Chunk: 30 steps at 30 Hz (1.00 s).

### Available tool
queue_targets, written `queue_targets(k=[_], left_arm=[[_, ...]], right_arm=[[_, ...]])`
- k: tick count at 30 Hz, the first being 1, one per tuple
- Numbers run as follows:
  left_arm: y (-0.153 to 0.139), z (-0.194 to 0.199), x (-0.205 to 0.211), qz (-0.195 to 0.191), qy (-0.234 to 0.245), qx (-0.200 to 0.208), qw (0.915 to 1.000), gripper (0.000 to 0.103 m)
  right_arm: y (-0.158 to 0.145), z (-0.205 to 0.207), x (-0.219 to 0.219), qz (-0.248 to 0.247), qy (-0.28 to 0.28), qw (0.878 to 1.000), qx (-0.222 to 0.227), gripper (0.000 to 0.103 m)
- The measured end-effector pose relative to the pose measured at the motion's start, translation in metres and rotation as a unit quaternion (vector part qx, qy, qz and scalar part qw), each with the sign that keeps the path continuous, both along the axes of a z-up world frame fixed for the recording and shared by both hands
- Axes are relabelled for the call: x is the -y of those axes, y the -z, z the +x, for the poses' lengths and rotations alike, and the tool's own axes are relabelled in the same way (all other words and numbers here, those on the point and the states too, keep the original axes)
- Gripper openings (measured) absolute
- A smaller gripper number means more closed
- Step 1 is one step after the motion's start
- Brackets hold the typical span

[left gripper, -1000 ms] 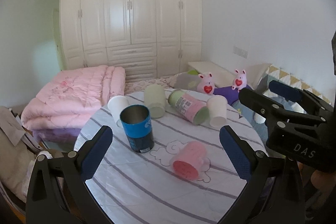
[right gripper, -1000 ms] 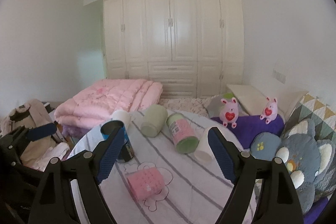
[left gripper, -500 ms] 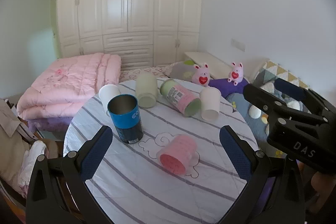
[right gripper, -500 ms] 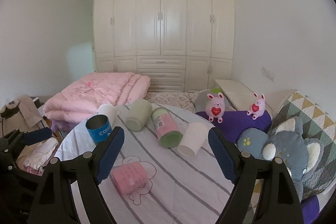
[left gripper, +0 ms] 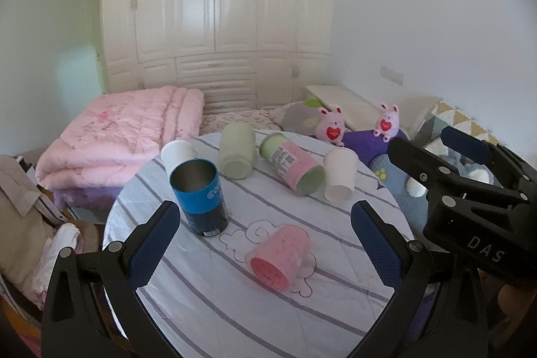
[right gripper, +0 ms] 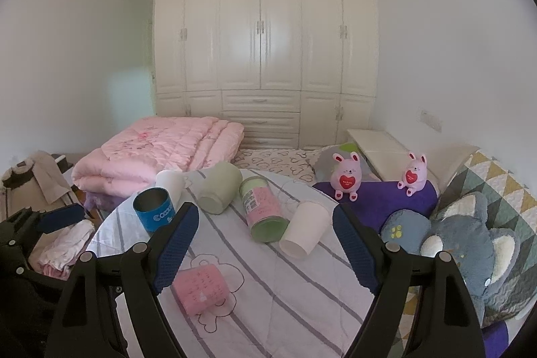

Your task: Flip cup upright

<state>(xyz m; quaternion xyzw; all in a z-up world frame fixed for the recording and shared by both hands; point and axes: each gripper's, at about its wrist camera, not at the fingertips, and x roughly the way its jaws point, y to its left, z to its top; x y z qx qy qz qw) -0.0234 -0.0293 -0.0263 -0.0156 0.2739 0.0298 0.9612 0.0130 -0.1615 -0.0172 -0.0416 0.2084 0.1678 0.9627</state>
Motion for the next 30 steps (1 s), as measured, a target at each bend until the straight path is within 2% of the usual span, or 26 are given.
queue_targets(k=[3,12,19,30], left_arm=[[-0.005,0.003,0.005,0.012,-0.006,0.002,0.9999,0.103],[-0.018,0.021,0.012,0.008,-0.021,-0.006,0.9997,0.103],[-0.032,0.028,0.013,0.011,-0.035,0.014,0.9992,0.103],[-0.035,0.027,0.009,0.019,-0.041,0.027,0.9986,0.103]], right_arm=[[-0.004,0.005,0.003,0.002,-0.008,1.0,0.001,0.083],[-0.017,0.025,0.008,0.004,-0.029,1.0,0.004,0.083],[-0.029,0.036,0.009,0.009,-0.037,0.999,0.023,0.083],[-0.034,0.039,0.007,0.014,-0.034,0.998,0.046,0.083]])
